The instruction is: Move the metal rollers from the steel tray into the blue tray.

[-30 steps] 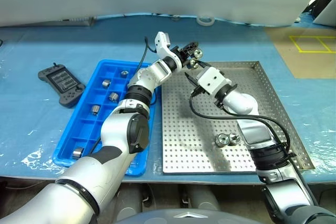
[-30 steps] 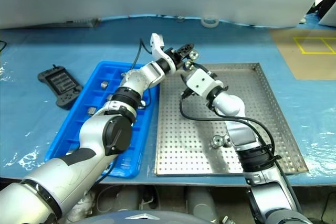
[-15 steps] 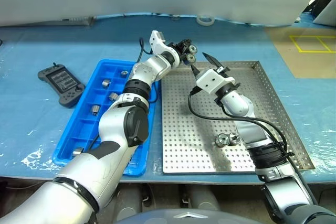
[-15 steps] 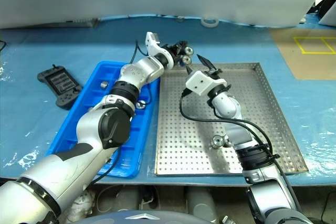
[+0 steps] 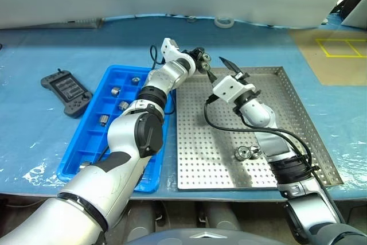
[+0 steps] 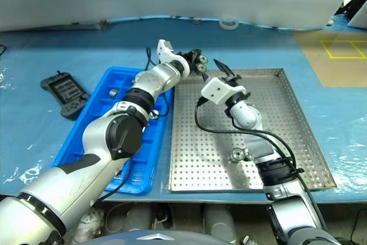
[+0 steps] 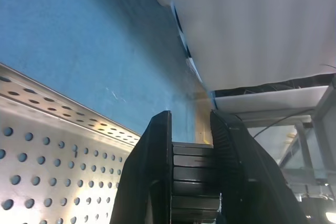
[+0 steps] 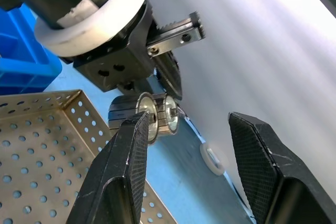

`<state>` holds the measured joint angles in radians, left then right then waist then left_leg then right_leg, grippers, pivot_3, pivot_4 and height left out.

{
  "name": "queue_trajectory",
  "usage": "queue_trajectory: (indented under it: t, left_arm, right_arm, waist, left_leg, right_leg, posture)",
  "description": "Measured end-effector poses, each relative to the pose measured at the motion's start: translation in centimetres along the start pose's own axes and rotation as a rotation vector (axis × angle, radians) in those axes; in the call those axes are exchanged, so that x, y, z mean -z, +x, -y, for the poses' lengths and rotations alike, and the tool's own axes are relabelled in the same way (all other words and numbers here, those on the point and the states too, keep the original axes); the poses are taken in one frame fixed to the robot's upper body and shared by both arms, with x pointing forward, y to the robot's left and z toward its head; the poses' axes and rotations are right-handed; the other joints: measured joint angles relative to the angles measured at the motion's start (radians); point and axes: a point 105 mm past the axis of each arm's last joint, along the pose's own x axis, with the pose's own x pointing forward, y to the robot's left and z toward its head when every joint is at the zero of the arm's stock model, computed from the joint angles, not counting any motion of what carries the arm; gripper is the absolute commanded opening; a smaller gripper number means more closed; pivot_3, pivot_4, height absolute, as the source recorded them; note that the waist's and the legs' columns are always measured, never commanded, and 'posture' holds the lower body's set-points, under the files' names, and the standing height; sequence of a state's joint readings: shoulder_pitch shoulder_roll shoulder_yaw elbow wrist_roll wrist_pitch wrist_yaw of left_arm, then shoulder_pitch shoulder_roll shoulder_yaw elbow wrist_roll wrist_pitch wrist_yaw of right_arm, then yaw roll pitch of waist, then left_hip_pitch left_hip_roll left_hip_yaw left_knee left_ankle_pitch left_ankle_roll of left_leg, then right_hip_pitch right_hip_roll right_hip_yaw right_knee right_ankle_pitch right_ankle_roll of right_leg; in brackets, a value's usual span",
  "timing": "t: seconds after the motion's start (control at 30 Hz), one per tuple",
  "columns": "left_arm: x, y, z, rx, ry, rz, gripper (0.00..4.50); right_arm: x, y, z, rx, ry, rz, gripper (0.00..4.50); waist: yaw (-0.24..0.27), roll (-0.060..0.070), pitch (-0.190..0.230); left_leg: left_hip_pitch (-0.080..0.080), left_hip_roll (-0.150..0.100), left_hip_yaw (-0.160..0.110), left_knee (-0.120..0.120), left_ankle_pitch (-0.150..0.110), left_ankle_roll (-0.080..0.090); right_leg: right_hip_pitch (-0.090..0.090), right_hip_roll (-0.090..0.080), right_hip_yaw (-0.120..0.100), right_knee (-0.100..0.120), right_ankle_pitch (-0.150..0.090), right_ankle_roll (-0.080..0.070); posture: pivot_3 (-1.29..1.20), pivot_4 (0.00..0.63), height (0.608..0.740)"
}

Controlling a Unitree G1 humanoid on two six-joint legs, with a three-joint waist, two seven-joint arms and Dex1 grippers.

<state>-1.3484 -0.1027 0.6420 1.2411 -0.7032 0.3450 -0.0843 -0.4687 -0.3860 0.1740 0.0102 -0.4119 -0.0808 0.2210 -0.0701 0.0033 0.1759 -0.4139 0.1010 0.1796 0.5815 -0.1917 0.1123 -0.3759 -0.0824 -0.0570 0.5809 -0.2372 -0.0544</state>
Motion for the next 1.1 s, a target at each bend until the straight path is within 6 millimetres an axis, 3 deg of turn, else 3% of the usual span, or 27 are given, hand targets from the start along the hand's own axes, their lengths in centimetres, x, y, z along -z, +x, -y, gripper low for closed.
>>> queue_trajectory:
  t: [0.17, 0.43, 0.67, 1.1]
  left_arm:
    - [-0.6, 0.0, -0.3, -0.012, 0.01, 0.028, 0.75]
    - [-1.2, 0.3, 3.0, 0.072, 0.009, 0.049, 0.75]
    - [0.7, 0.5, 3.3, 0.082, -0.007, -0.018, 0.75]
    - [2.2, 0.4, 4.0, 0.107, -0.027, -0.115, 0.75]
  right_arm:
    - [-0.2, 0.1, -0.4, -0.039, 0.01, 0.009, 2.55]
    - [-0.4, 0.2, -2.2, -0.138, 0.017, 0.016, 2.55]
    - [-0.4, 0.8, -0.6, -0.029, -0.029, 0.019, 2.55]
    - [-0.1, 0.8, -0.5, -0.014, -0.035, 0.012, 2.55]
  waist:
    - [0.001, 0.0, 0.0]
    - [0.001, 0.0, 0.0]
    - [0.0, 0.0, 0.0]
    - [0.0, 0.0, 0.0]
  left_leg:
    - [0.0, 0.0, 0.0, 0.0, 0.0, 0.0]
    - [0.0, 0.0, 0.0, 0.0, 0.0, 0.0]
    - [-0.001, 0.0, 0.0, 0.001, 0.0, 0.0]
    - [-0.001, 0.0, 0.0, 0.001, 0.0, 0.0]
  right_leg:
    - [0.0, 0.0, 0.0, 0.0, 0.0, 0.0]
    - [0.0, 0.0, 0.0, 0.001, 0.0, 0.0]
    - [-0.001, 0.0, 0.0, 0.002, 0.0, 0.0]
    - [-0.002, 0.0, 0.0, 0.003, 0.0, 0.0]
  posture:
    - [-0.35, 0.15, 0.74]
    - [-0.36, 0.15, 0.74]
    - [-0.36, 0.15, 0.74]
    - [-0.37, 0.15, 0.74]
